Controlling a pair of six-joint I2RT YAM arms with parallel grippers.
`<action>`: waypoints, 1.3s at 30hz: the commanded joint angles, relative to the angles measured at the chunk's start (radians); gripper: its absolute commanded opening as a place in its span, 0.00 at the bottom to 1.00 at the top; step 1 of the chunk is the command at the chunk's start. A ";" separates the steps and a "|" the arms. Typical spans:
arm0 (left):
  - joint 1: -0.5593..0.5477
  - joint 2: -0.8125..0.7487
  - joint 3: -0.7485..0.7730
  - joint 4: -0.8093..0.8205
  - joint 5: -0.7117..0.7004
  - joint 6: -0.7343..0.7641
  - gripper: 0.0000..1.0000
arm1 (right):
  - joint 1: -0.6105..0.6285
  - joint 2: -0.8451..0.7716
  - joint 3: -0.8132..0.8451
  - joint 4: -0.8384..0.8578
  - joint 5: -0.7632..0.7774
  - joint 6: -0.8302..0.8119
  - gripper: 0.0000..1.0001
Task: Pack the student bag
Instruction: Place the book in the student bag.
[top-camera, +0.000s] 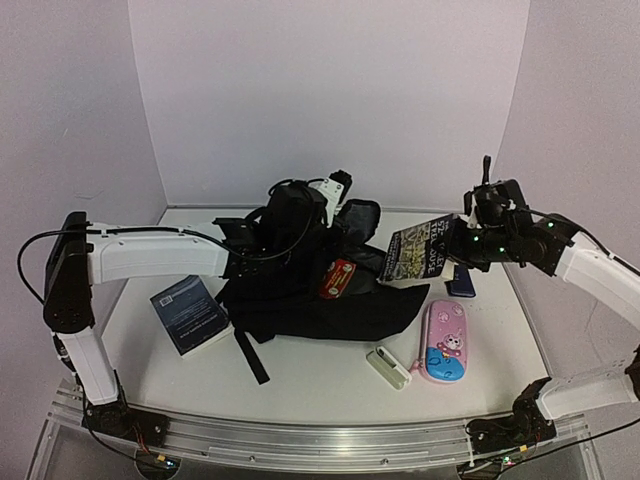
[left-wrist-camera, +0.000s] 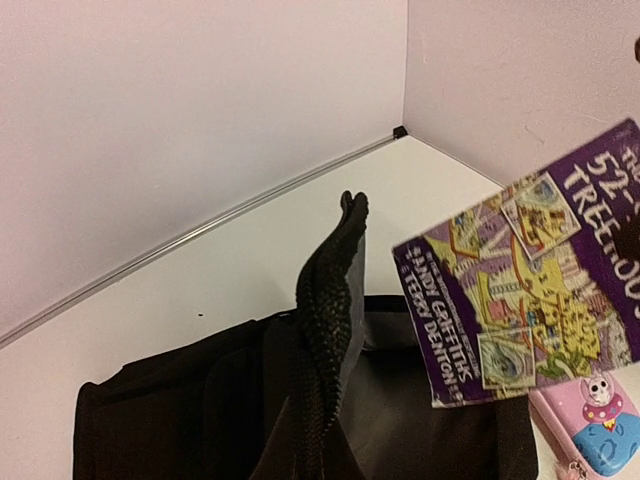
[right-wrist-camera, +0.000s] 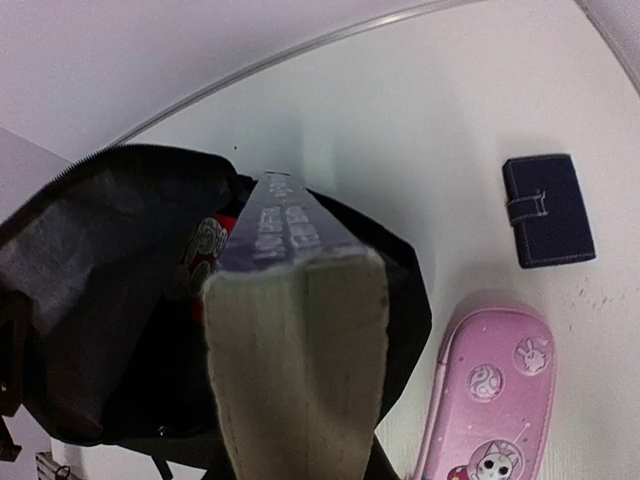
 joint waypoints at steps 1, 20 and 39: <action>0.024 -0.069 -0.023 0.084 -0.007 -0.038 0.00 | 0.004 -0.033 -0.036 0.071 -0.114 0.108 0.00; 0.027 -0.185 -0.225 0.319 0.192 -0.001 0.00 | 0.034 0.125 -0.149 0.485 -0.285 0.323 0.00; 0.032 -0.167 -0.187 0.331 0.199 0.002 0.00 | 0.076 0.356 -0.268 0.877 -0.212 0.490 0.00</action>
